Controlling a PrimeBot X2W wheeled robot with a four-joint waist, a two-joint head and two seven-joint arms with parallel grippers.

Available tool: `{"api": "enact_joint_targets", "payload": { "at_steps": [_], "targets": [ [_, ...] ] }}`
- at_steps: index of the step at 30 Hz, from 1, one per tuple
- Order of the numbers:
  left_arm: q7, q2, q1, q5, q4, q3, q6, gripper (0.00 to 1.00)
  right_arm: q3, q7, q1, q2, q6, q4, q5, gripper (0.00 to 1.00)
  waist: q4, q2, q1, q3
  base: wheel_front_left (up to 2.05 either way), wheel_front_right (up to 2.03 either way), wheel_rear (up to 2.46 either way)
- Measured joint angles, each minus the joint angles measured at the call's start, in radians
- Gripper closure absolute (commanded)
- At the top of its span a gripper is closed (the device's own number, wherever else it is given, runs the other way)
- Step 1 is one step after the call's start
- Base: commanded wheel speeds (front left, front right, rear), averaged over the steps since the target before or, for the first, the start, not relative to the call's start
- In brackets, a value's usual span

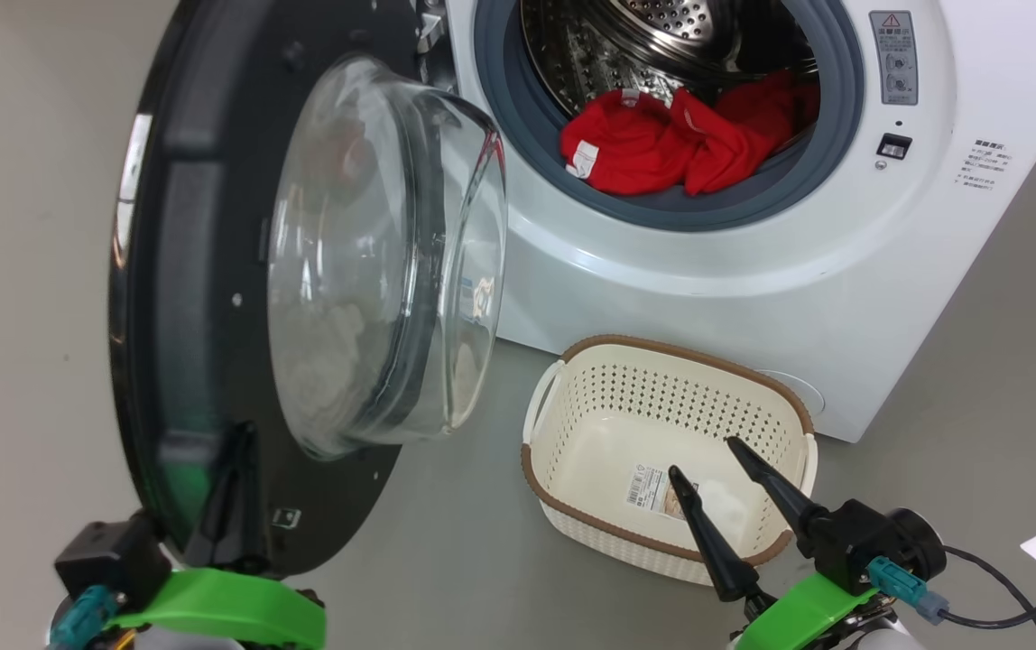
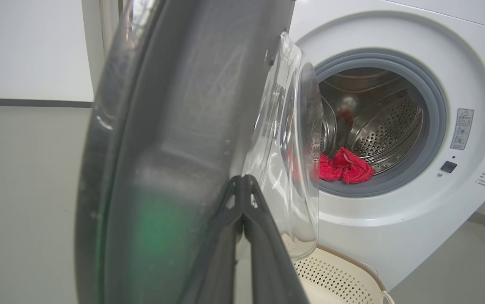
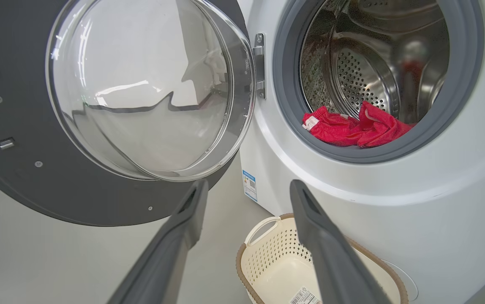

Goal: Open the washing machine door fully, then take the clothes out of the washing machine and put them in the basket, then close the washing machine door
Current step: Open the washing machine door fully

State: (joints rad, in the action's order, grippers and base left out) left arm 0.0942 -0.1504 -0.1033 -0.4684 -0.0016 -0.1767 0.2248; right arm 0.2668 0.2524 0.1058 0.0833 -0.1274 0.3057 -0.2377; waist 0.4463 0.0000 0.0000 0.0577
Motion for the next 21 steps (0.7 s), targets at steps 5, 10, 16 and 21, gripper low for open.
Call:
{"api": "enact_joint_targets", "payload": {
  "at_steps": [5,10,16,21],
  "targets": [
    [0.006,-0.008,0.012,-0.007,0.003,0.031,0.022,1.00,0.027,0.000,0.001,0.005,0.000,0.000,-0.009,0.00,-0.007,0.0000,0.0000,0.006,0.00,0.00,0.00],
    [0.026,-0.016,0.019,-0.017,0.020,0.077,0.048,1.00,0.061,0.000,0.014,0.010,0.000,0.000,-0.013,0.00,-0.019,0.0000,0.0000,0.019,0.00,0.00,0.00],
    [0.077,-0.014,0.013,-0.072,0.071,0.144,0.049,1.00,0.084,0.000,0.023,0.028,0.000,0.002,-0.020,0.00,-0.037,0.0000,0.0000,0.038,0.00,0.00,0.00],
    [0.105,-0.014,-0.016,-0.108,0.123,0.193,0.047,1.00,0.095,0.000,0.028,0.039,0.000,0.006,-0.024,0.00,-0.056,0.0000,0.0000,0.051,0.00,0.00,0.00]
  ]
}}
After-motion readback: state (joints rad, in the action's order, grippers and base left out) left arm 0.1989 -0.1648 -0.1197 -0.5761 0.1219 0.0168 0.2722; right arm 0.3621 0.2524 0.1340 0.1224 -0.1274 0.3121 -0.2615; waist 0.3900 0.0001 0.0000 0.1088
